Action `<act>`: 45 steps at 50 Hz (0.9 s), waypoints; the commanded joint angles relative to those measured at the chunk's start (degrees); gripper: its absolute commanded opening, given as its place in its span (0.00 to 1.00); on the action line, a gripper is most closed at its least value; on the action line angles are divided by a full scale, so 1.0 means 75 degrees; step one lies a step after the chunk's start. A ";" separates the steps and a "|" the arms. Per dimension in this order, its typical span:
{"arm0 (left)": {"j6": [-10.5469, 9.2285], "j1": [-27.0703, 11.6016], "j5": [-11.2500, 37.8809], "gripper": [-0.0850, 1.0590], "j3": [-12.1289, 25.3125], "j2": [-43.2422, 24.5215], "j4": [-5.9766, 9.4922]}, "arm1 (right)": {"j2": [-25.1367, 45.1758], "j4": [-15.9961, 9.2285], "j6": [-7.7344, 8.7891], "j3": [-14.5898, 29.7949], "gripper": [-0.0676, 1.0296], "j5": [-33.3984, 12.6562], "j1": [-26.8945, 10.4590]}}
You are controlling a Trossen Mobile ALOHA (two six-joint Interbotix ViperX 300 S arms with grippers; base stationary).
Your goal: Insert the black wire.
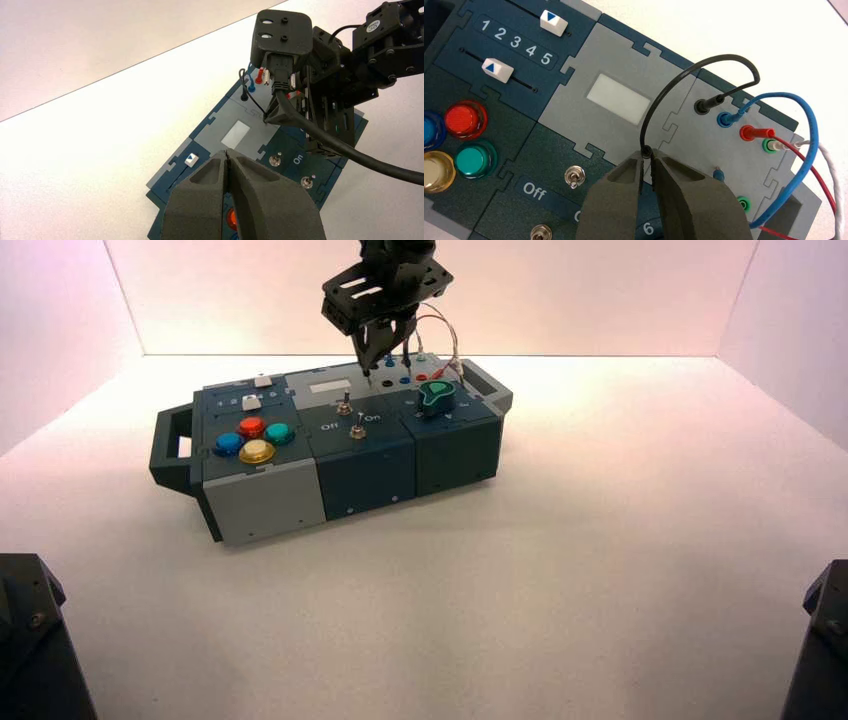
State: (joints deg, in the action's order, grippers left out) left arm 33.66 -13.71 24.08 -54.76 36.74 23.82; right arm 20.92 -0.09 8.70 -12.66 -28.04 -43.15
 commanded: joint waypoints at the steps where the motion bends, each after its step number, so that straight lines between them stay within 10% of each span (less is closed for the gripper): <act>1: 0.0000 0.0023 -0.0070 0.05 0.0094 0.0059 -0.0012 | -0.0117 0.0035 0.0023 0.0176 0.04 0.0012 -0.0035; 45: 0.0000 0.0035 -0.0082 0.05 0.0094 0.0082 -0.0012 | -0.0855 0.0047 -0.0398 -0.0773 0.04 0.1195 0.0234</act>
State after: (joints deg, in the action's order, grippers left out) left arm 33.66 -13.71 24.08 -54.76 36.91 23.82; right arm 18.11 0.26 6.15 -17.84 -22.06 -41.66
